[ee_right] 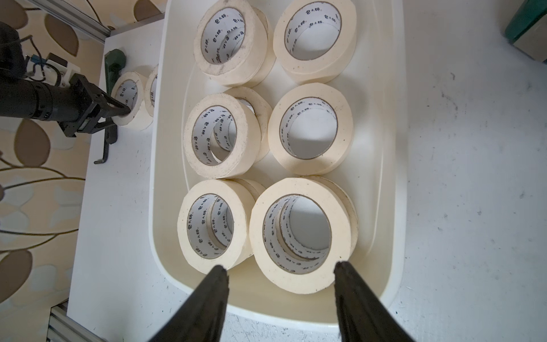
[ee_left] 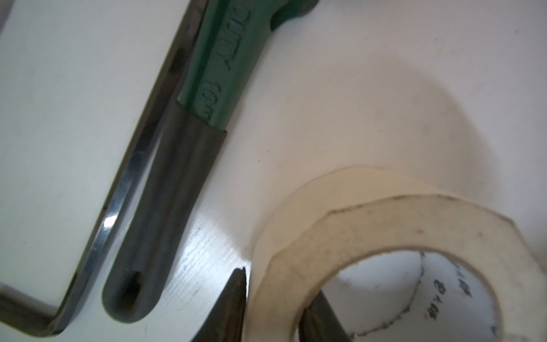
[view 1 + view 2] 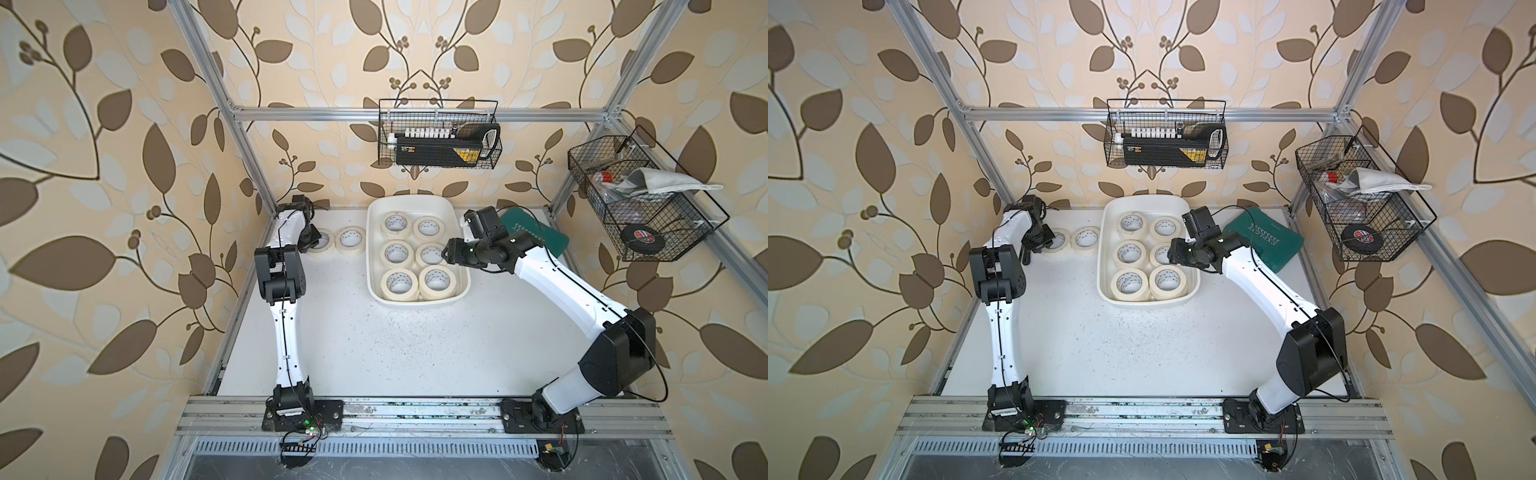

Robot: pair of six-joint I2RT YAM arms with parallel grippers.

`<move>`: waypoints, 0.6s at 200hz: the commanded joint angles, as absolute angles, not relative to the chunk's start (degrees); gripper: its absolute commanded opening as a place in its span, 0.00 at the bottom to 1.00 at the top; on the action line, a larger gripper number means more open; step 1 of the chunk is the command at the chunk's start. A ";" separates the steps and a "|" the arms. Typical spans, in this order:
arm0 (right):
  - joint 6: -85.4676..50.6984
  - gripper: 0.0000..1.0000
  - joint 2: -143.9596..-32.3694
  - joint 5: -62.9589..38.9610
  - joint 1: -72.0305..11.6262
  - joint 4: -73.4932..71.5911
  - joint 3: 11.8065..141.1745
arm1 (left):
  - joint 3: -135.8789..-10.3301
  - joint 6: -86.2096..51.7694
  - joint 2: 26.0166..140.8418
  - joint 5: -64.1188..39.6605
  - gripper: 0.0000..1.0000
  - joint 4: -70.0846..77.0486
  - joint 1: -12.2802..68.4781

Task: Take out the art tape in the storage box
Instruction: Place the art tape at the center of the board.

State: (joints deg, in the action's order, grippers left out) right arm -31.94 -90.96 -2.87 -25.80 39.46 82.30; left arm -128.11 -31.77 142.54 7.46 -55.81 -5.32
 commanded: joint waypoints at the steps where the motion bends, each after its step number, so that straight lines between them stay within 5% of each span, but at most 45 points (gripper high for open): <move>1: -32.19 0.59 -92.61 -3.84 -25.82 40.14 84.35 | -129.55 -30.87 139.40 6.96 0.36 -56.73 -5.78; 44: -32.78 0.59 -95.82 -4.57 -26.30 39.24 86.87 | -129.77 -29.88 134.39 6.56 0.55 -58.87 -5.89; 120: -33.26 0.59 -109.88 -1.54 -26.57 40.47 101.59 | -109.82 -29.51 114.23 5.07 0.63 -54.64 -5.80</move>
State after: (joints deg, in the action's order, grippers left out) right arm -32.88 -104.40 -3.31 -26.26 39.51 95.74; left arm -115.59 -30.11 122.83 6.52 -55.81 -5.32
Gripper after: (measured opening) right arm 0.593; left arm 0.617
